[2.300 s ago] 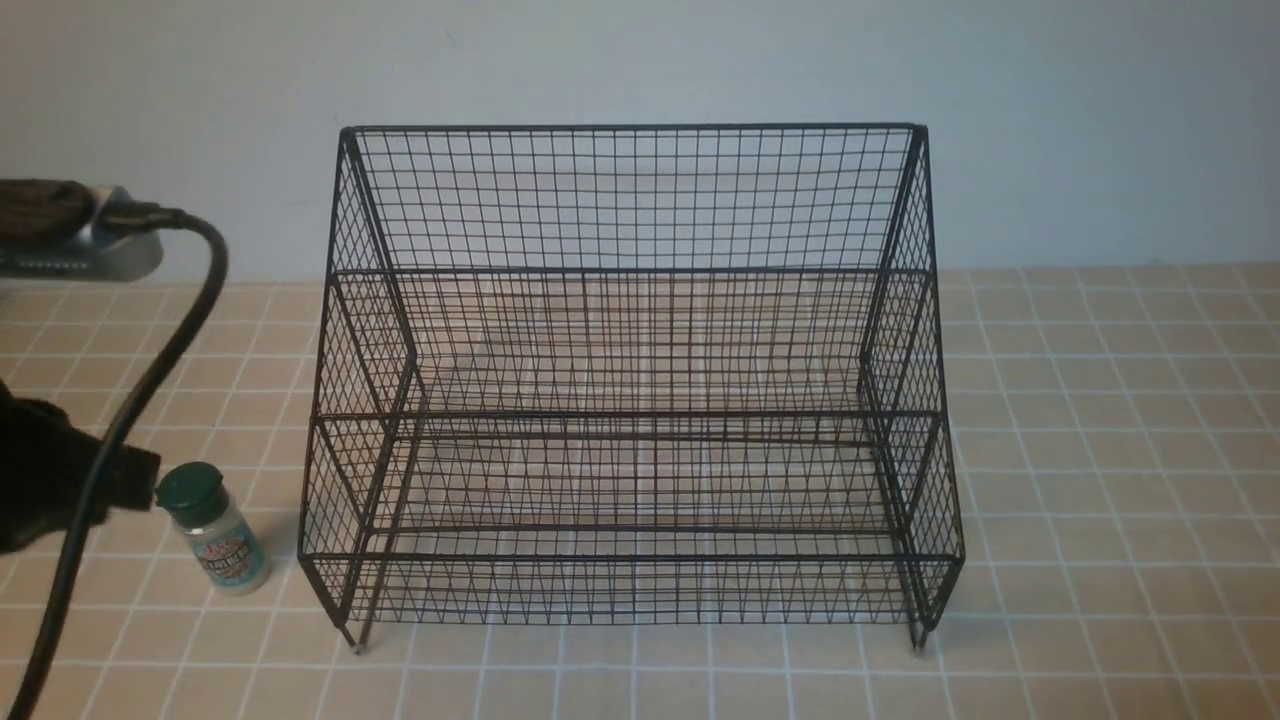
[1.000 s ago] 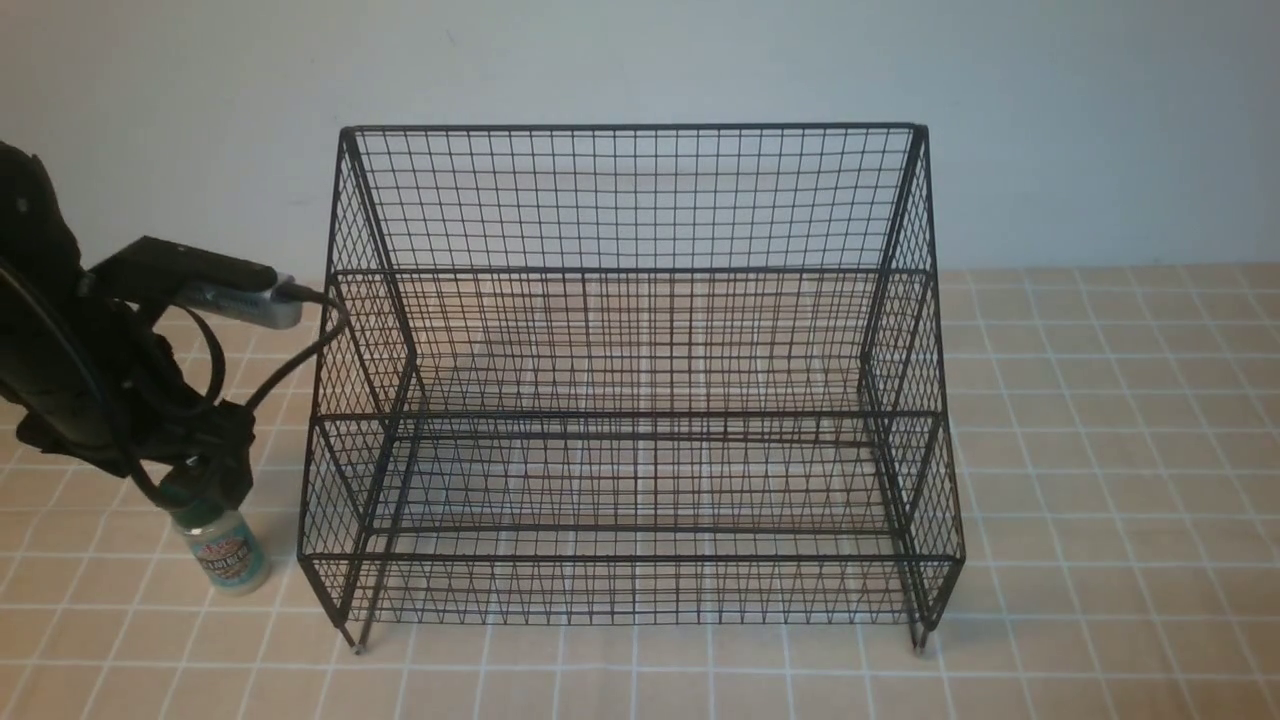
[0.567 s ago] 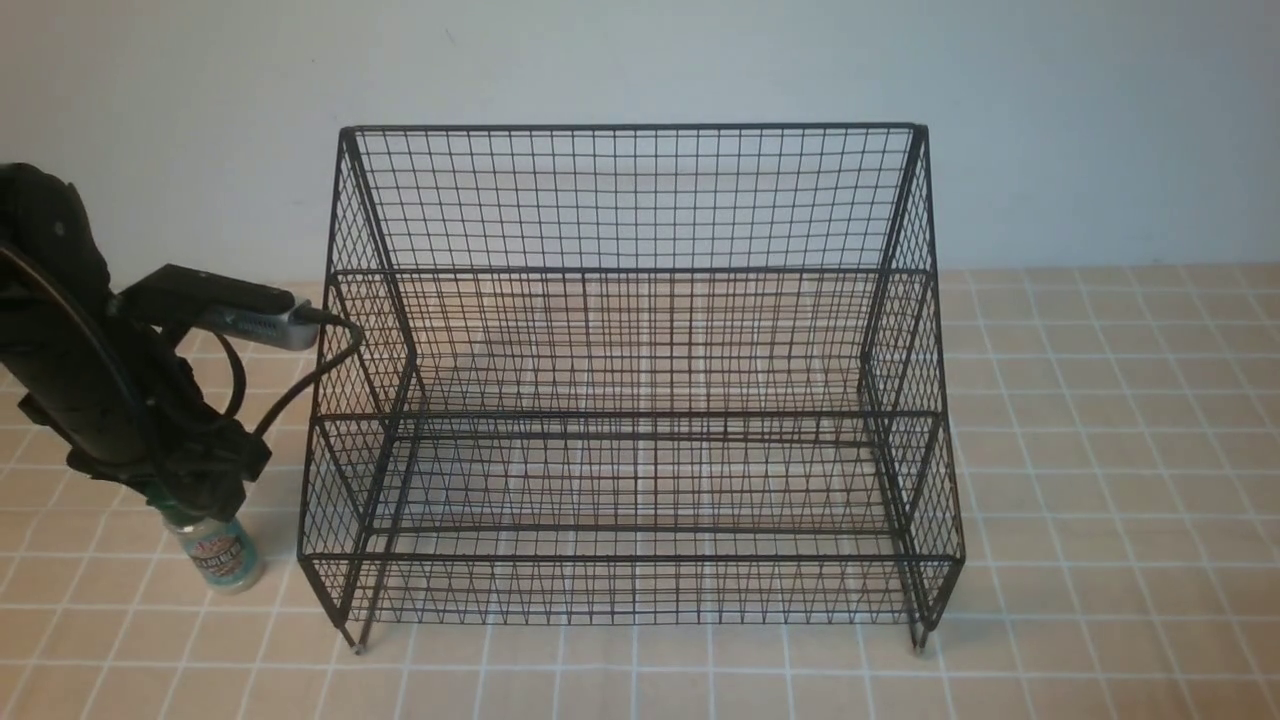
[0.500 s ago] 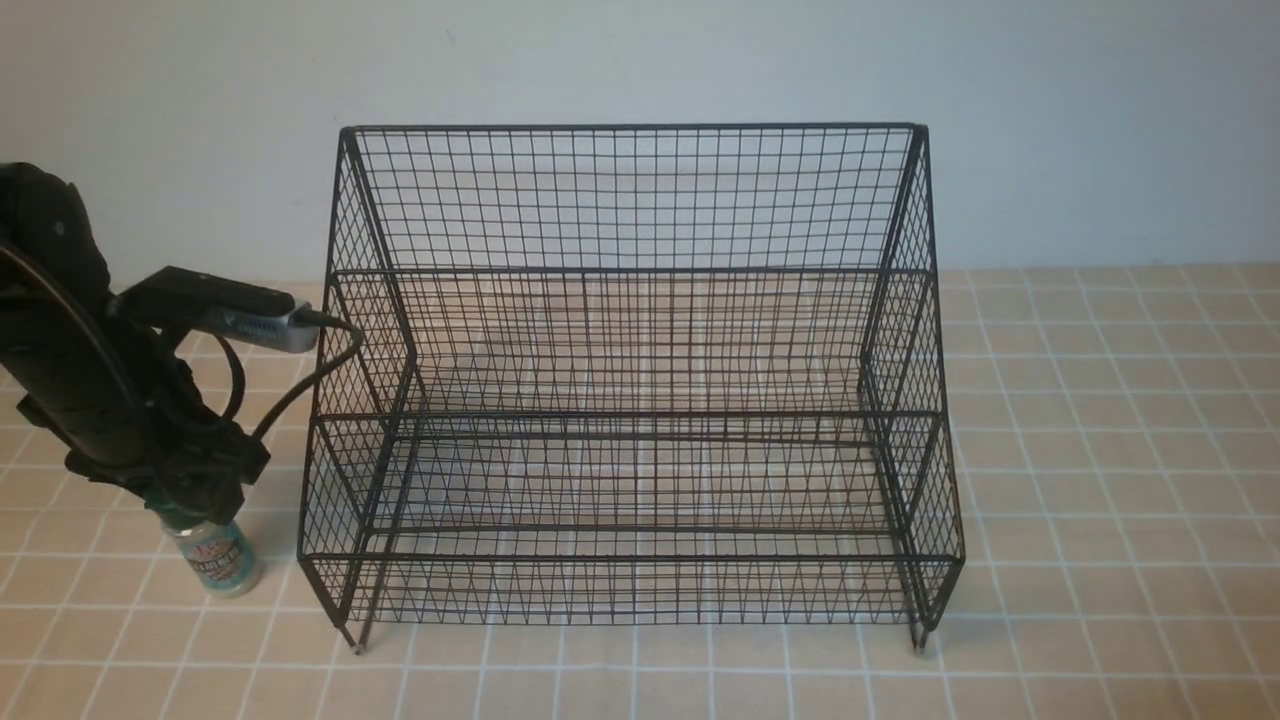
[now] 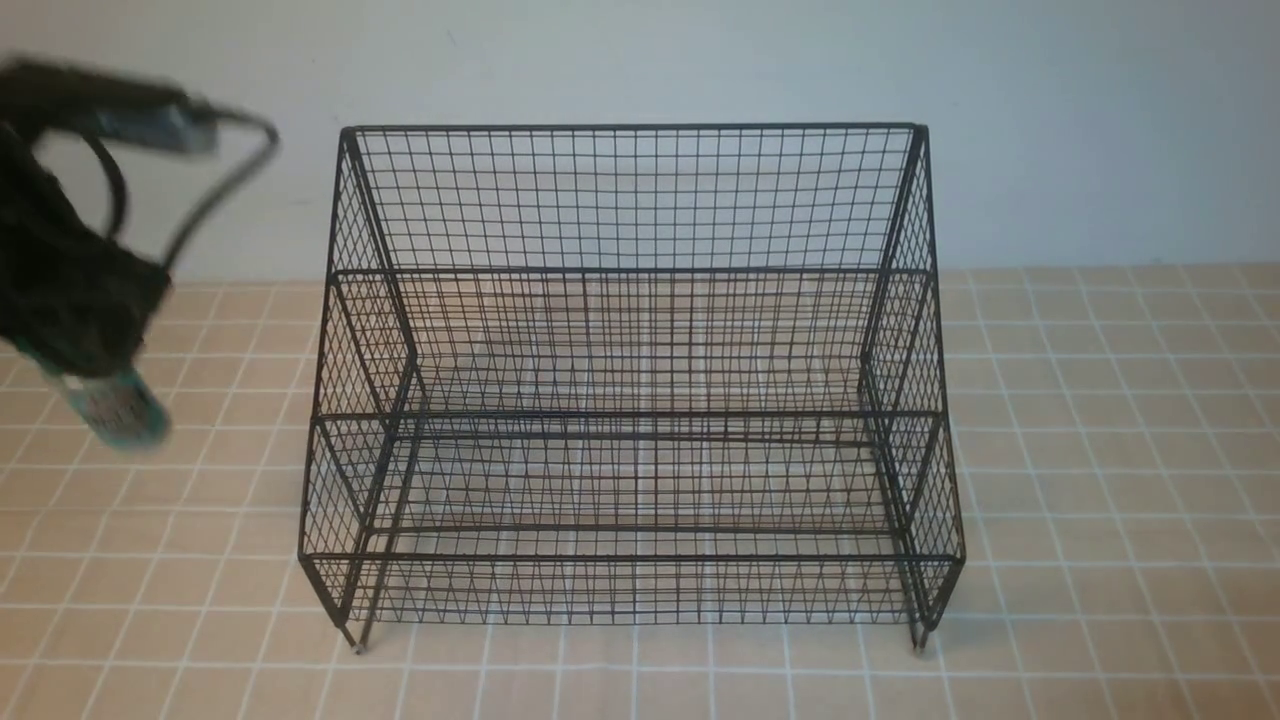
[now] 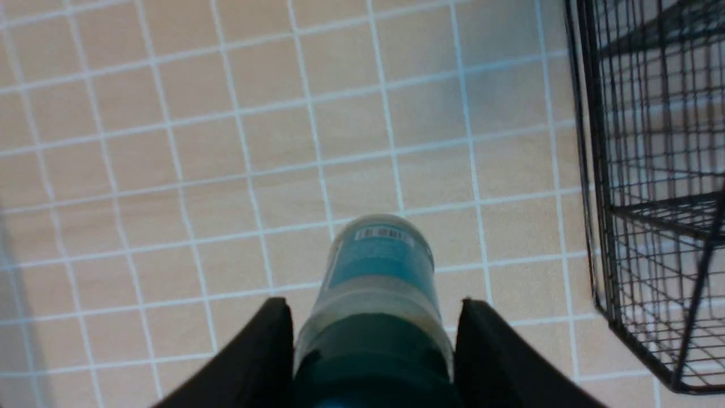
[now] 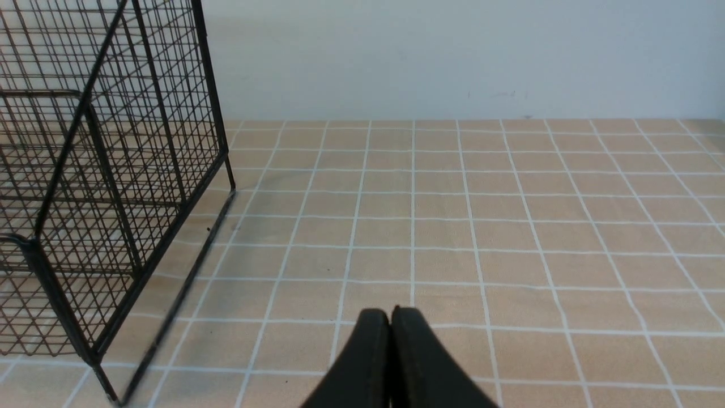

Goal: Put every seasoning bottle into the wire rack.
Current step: Use the left arm to put the condiment bottle back on the shelf

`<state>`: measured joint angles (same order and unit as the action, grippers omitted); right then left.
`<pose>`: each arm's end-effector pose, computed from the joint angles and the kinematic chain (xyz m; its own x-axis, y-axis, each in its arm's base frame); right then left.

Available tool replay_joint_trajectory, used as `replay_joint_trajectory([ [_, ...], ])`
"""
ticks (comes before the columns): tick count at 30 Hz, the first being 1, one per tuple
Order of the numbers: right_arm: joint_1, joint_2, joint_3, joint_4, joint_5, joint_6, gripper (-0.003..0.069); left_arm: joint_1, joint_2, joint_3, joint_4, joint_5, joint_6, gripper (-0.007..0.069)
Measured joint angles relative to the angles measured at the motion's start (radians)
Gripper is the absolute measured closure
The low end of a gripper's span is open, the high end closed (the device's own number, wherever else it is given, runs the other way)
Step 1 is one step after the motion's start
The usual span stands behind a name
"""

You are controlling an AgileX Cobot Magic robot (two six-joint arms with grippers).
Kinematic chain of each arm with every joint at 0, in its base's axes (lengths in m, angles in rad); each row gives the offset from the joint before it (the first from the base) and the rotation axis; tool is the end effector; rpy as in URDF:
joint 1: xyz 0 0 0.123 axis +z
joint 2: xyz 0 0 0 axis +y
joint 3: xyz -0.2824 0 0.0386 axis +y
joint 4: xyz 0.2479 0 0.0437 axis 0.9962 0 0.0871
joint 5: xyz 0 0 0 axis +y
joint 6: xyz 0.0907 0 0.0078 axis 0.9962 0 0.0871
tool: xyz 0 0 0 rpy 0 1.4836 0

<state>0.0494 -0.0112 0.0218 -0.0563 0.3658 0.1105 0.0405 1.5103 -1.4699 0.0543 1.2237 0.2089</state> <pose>0.0528 0.0008 0.1735 -0.2856 0.0438 -0.9573 -0.0136 0.9987 0.0498 0.3053 0.0170 0.3569 -0.9123 0.1884 -0.3637 0.1495 0.9798 0.1325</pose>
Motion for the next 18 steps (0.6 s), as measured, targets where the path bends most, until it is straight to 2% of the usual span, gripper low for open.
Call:
replay_joint_trajectory([
  [4, 0.0, 0.0, 0.0, 0.0, 0.0, 0.0, 0.0673, -0.105, -0.096, -0.008, 0.006, 0.011, -0.023, 0.0302],
  [6, 0.0, 0.0, 0.0, 0.0, 0.0, 0.0, 0.0673, -0.209, -0.143, -0.008, 0.013, 0.017, -0.074, 0.0302],
  [7, 0.0, 0.0, 0.0, 0.0, 0.0, 0.0, 0.0673, -0.217, -0.146, -0.008, 0.013, 0.02, -0.08, 0.0302],
  [10, 0.0, 0.0, 0.0, 0.0, 0.0, 0.0, 0.0673, -0.35, -0.172, -0.008, 0.025, 0.029, -0.194, 0.0302],
  [18, 0.0, 0.0, 0.0, 0.0, 0.0, 0.0, 0.0673, -0.529, -0.071, -0.008, 0.03, 0.029, -0.262, 0.0302],
])
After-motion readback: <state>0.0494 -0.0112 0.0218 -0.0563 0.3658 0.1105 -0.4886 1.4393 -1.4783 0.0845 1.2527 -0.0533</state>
